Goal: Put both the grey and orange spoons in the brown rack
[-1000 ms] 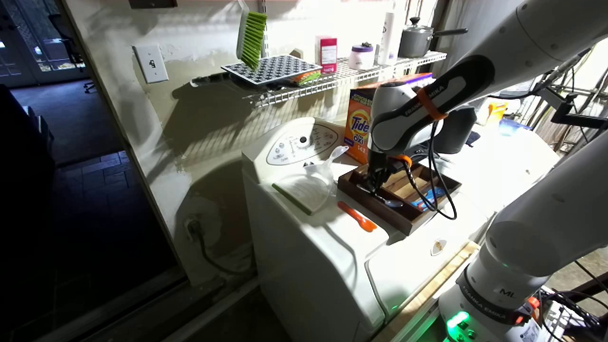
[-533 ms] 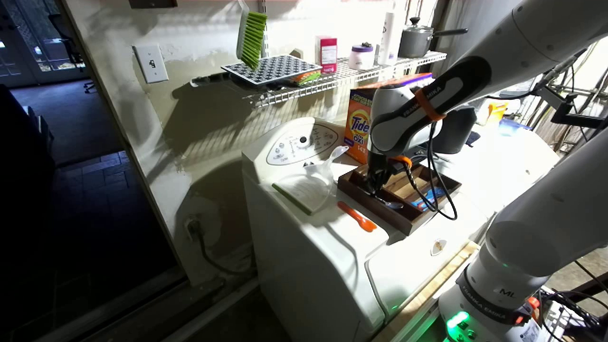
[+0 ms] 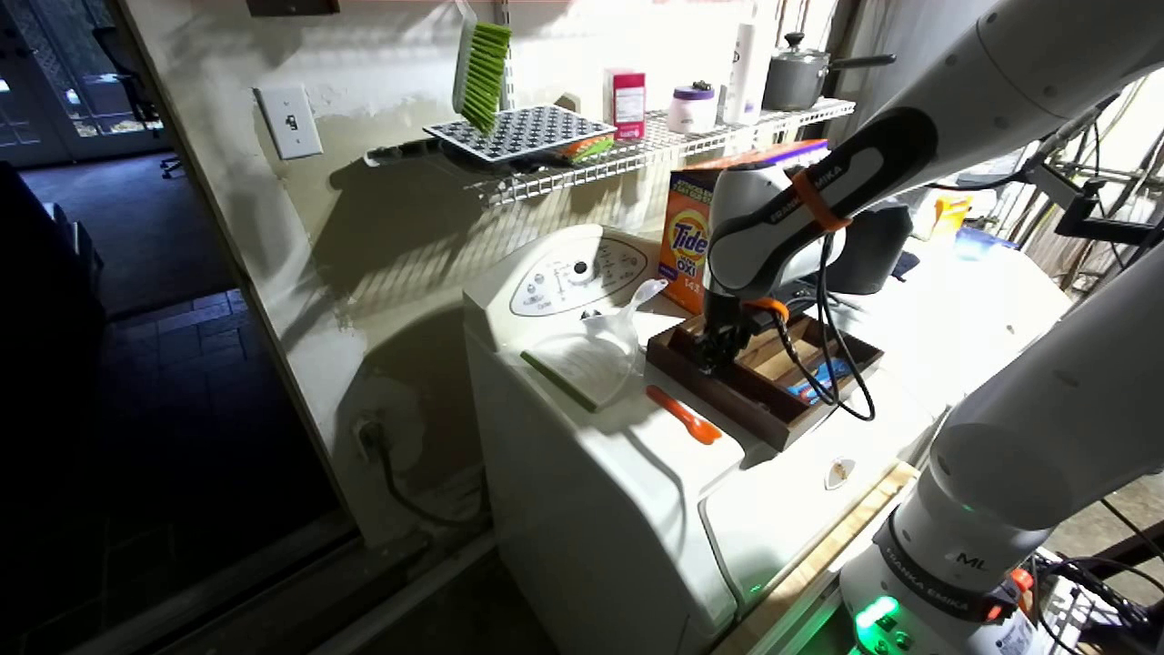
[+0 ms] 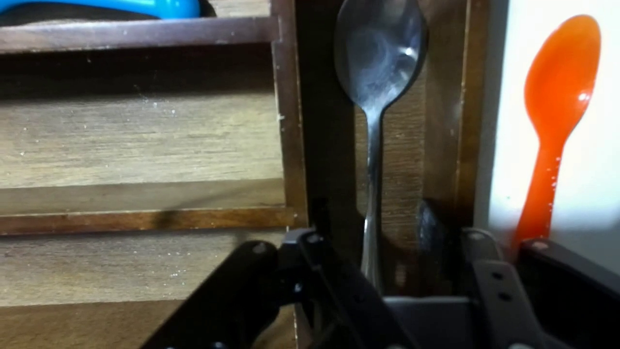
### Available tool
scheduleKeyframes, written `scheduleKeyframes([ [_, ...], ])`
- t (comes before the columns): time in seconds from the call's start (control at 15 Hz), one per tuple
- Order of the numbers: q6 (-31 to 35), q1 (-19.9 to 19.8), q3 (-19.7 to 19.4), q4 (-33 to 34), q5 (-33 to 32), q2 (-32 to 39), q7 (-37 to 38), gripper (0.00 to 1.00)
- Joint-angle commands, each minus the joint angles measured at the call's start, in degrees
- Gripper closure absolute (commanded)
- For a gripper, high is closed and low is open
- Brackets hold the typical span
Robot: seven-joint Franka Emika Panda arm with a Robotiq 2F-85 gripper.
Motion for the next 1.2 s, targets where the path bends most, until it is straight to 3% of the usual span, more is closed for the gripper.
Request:
scheduleKeyframes([
  [0.0, -1.11, 0.00, 0.38, 0.06, 0.61, -1.93, -0.59, 0.20],
  [0.27, -3.44, -0.31, 1.42, 0.03, -0.95, -4.97, 1.25, 0.20],
  [0.33, -3.56, -0.46, 1.68, 0.04, -1.30, -5.51, 1.75, 0.59],
  [0.4, -3.98, -0.72, 1.98, 0.04, -1.91, -5.98, 2.35, 0.71],
  [0.67, -3.71, -0.60, 1.53, 0.20, -0.81, -6.72, 1.73, 0.99],
  [1.13, -5.15, 2.63, 2.25, 0.19, 2.85, -10.73, 0.49, 1.00],
])
